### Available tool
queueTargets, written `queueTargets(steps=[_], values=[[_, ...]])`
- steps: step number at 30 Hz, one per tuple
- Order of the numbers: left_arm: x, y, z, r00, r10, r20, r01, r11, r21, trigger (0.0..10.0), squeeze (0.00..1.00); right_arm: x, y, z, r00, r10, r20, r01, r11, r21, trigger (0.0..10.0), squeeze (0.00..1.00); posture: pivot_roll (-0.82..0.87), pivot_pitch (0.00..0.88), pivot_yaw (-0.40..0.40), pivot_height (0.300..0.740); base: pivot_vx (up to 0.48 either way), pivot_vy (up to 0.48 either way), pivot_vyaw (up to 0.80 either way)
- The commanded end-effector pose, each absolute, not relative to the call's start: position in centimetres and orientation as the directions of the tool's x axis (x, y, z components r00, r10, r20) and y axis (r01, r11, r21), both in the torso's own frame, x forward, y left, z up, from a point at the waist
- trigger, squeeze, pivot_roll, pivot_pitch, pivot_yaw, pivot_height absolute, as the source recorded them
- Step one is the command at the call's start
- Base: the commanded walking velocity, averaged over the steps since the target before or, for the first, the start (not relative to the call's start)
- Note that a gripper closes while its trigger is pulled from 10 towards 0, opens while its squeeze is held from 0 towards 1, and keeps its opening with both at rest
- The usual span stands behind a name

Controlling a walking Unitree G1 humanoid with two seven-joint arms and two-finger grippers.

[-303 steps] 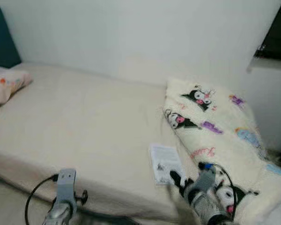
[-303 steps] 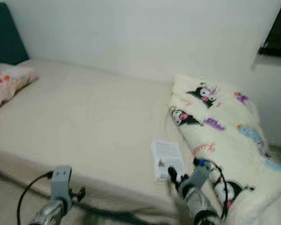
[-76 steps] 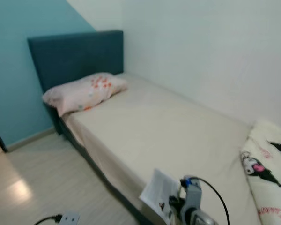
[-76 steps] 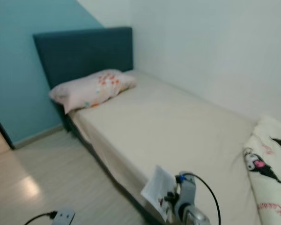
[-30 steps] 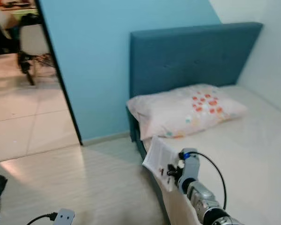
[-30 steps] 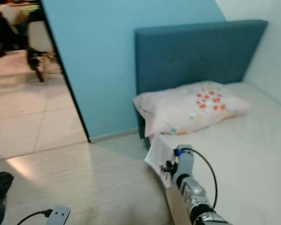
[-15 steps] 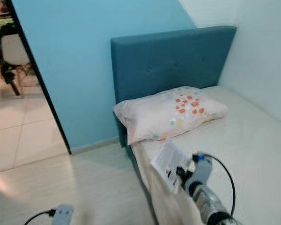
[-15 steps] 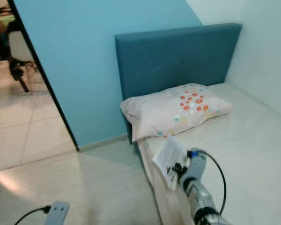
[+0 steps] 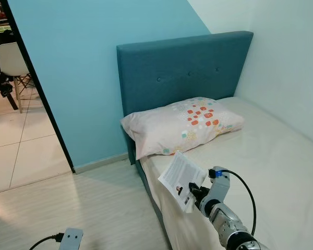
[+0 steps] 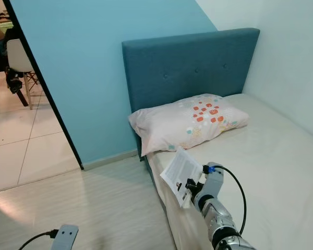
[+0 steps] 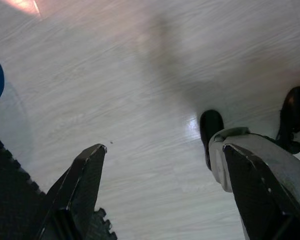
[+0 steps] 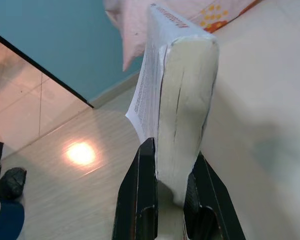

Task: Clean up the room

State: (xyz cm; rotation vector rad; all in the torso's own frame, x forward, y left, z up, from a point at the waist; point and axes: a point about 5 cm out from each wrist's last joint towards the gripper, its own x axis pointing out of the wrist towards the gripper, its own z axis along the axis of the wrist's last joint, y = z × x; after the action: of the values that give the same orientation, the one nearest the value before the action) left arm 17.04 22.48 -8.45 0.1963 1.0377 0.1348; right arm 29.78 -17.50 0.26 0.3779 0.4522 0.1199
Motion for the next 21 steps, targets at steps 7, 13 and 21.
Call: queueTargets(steps=[7, 13, 21], values=[[17.0, 22.6, -8.4, 0.502, 0.201, -0.841, -0.012, 0.974, 0.226, 10.0, 0.0, 30.2, -17.2, 1.0, 0.913, 0.221, -0.343, -0.097, 0.934, 0.344, 10.0, 0.0, 0.07, 0.009, -0.022, 0.74, 0.0, 0.272, 0.37], [17.2, 22.1, -8.5, 0.507, 0.167, -0.845, 0.01, 0.98, 0.199, 10.0, 0.0, 30.1, -18.5, 0.8, 0.912, 0.13, -0.389, 0.009, 0.942, 0.336, 10.0, 0.0, 0.06, 0.009, -0.022, 0.74, 0.0, 0.0, 0.14], [17.3, 21.7, -8.5, 0.511, 0.149, -0.846, 0.011, 0.984, 0.18, 10.0, 0.0, 29.7, -18.6, 0.4, 0.907, 0.129, -0.402, 0.012, 0.944, 0.329, 10.0, 0.0, 0.06, 0.01, -0.025, 0.74, 0.12, -0.206, 0.0]])
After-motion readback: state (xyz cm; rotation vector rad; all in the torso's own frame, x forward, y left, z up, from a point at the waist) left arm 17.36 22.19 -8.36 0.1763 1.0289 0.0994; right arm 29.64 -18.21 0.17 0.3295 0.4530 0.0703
